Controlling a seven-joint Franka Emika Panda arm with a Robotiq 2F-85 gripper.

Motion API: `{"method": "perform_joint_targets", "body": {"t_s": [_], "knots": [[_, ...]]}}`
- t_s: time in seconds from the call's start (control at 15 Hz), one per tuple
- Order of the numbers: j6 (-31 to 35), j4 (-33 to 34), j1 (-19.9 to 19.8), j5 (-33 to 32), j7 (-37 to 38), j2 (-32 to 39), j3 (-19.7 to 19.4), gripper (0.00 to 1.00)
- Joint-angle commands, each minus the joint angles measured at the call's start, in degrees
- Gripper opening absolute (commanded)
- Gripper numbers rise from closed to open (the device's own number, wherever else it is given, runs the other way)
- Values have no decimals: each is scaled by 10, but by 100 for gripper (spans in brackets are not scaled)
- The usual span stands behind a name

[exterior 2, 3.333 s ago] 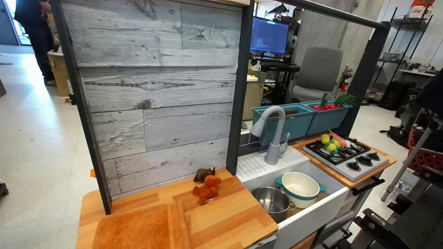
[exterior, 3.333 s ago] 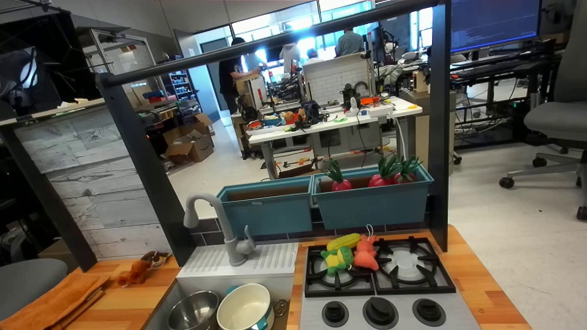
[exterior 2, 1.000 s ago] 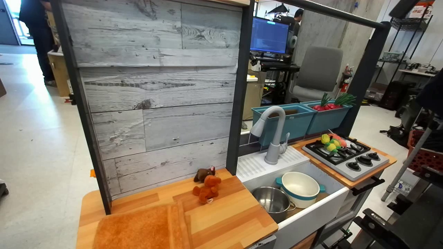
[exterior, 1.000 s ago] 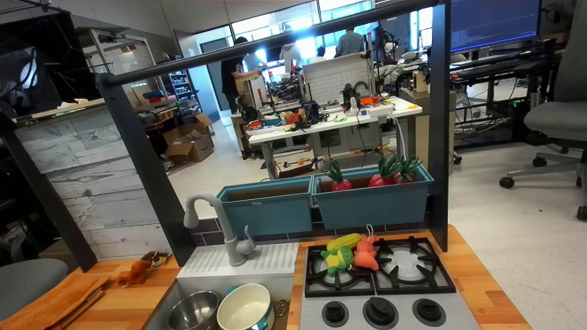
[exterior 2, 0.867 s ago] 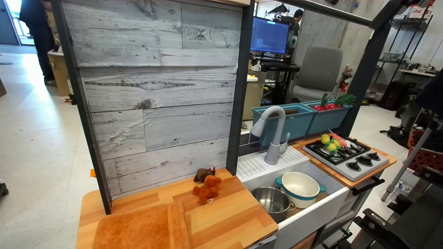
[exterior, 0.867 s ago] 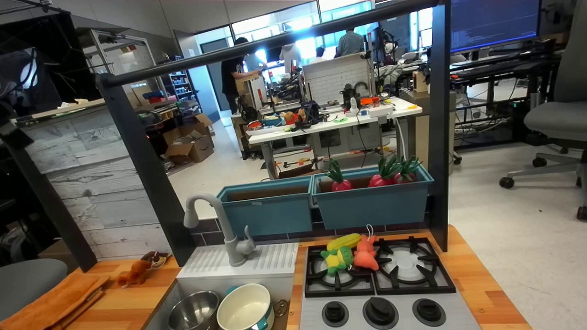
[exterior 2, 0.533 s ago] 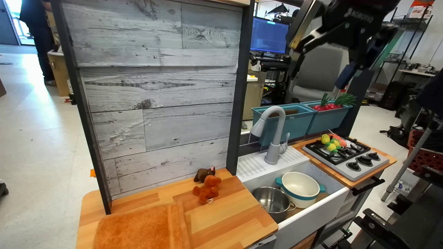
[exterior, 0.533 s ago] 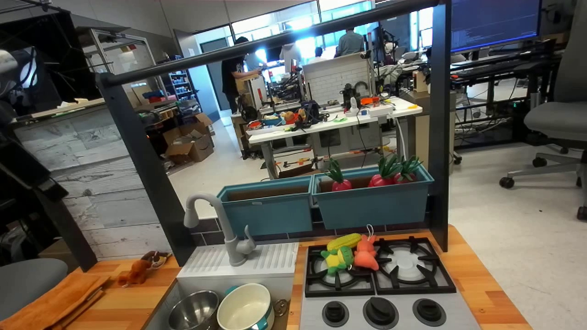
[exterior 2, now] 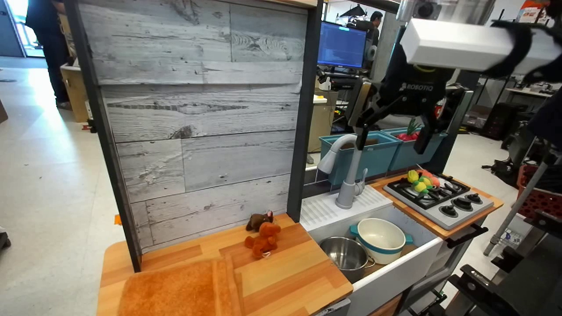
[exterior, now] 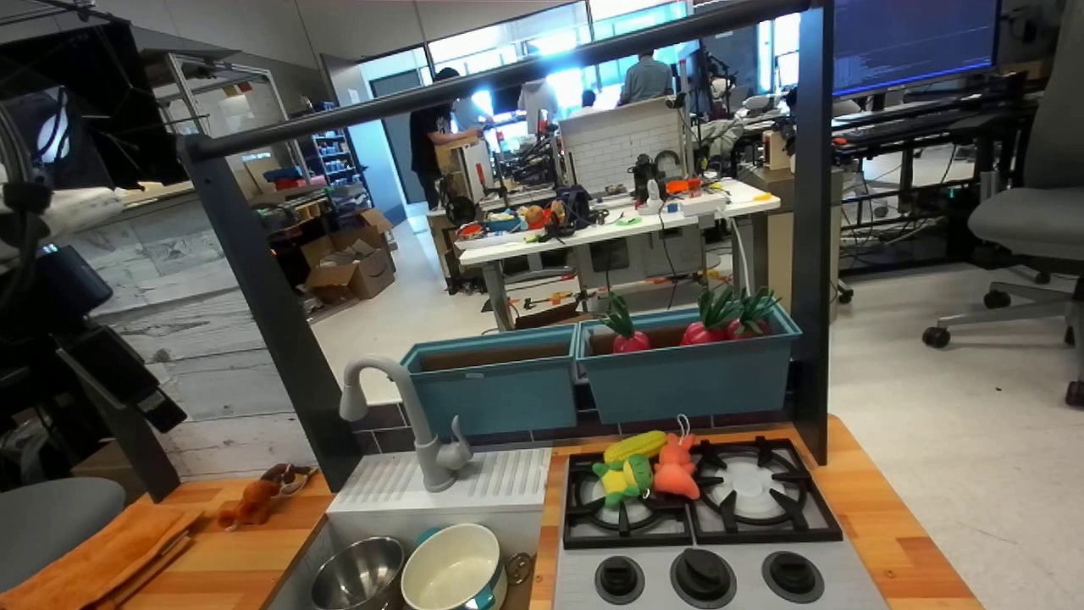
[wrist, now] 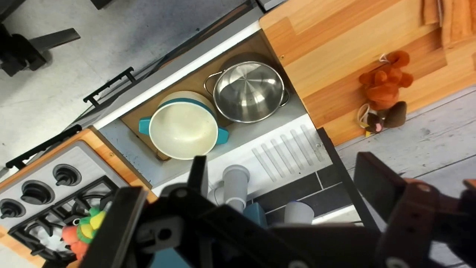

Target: Put each plushy on the counter in a pot inside the sink and then move the plushies on the stove to the counter

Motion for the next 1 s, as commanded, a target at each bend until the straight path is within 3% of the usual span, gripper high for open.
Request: {"method": "perform_joint_targets", "body": {"t_s": [0.0, 0.13, 0.27, 0.53, 0.93], "knots": [[9, -5, 73, 36, -26, -13, -71, 100], [4, -11, 68, 39, -40, -22, -68, 100], [-5, 19, 100, 71, -35, 12, -90, 100], [10, 114, 225, 46, 144, 131, -178, 100], [208, 257, 436, -81, 408, 345, -385, 100]]}}
